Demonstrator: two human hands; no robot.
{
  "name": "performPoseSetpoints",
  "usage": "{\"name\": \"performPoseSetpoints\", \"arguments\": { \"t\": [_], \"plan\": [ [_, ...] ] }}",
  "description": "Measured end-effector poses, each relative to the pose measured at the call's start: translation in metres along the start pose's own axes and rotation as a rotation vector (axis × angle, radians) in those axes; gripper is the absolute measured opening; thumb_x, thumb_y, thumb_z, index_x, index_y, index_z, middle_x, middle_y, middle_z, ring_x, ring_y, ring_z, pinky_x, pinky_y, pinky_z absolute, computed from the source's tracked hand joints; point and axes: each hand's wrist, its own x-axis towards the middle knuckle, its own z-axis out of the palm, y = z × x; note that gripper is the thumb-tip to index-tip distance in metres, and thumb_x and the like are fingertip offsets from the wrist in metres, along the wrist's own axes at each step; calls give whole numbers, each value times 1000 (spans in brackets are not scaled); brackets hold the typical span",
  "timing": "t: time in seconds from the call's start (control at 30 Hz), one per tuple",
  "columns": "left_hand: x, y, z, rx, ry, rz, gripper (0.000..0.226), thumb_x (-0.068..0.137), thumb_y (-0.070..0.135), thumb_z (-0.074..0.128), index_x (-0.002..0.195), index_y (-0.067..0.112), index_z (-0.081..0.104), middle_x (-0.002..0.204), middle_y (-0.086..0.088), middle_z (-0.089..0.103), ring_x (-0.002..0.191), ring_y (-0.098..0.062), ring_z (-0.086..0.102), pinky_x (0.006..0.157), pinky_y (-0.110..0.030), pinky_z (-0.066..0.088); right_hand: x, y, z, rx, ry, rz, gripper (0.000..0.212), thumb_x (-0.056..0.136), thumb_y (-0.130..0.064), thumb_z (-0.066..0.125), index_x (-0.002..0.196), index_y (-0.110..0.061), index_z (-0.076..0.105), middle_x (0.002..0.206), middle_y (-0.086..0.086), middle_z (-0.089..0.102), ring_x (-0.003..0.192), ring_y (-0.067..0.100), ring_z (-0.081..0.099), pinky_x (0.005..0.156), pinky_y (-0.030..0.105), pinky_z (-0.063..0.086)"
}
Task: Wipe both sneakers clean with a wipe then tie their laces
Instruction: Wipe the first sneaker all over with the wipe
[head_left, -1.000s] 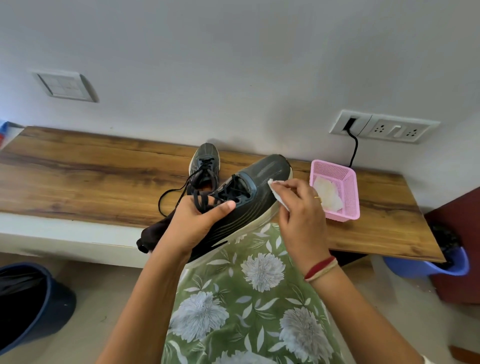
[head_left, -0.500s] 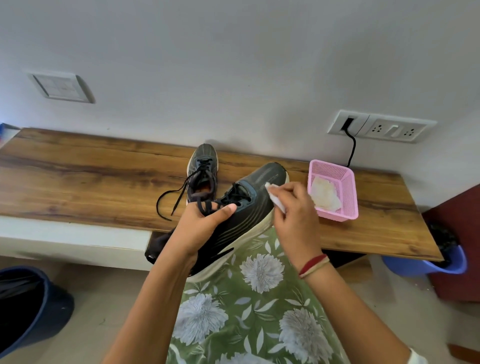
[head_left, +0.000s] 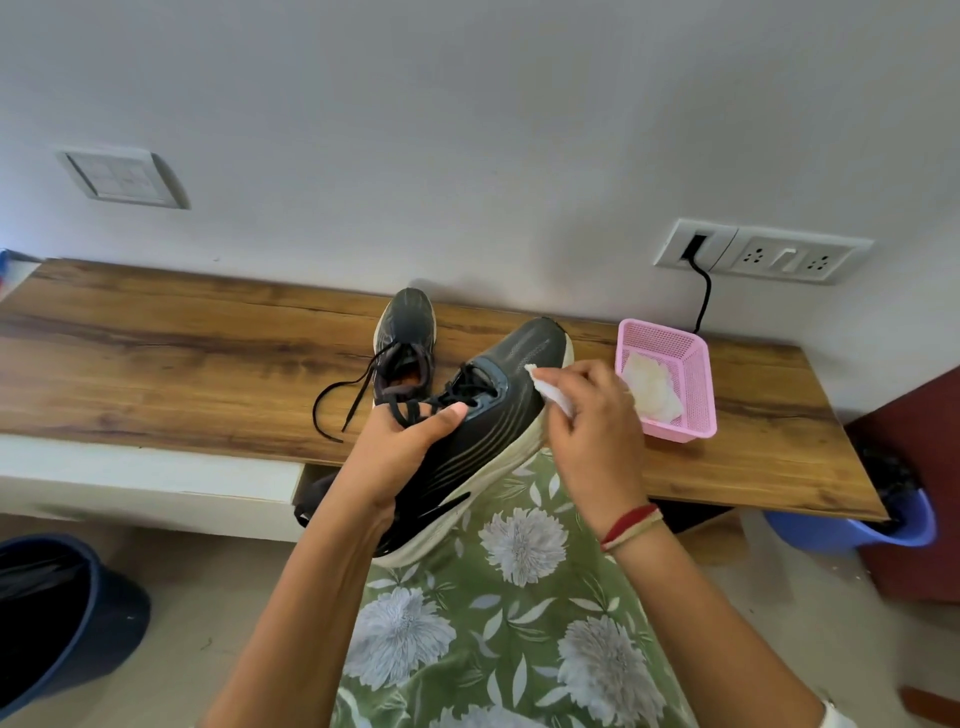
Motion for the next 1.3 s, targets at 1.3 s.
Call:
{"name": "performPoseSetpoints", "arguments": {
  "t": [1.3],
  "plan": [
    [-5, -12, -2, 316, 75, 183, 52, 87, 16, 68, 51, 15, 30, 50, -2, 25, 46, -13, 25, 49, -22, 23, -7, 13, 13, -56, -148, -135, 29, 83, -4, 61, 111, -12, 65, 101, 3, 56, 79, 7, 46, 66, 11, 39]
  ]
}}
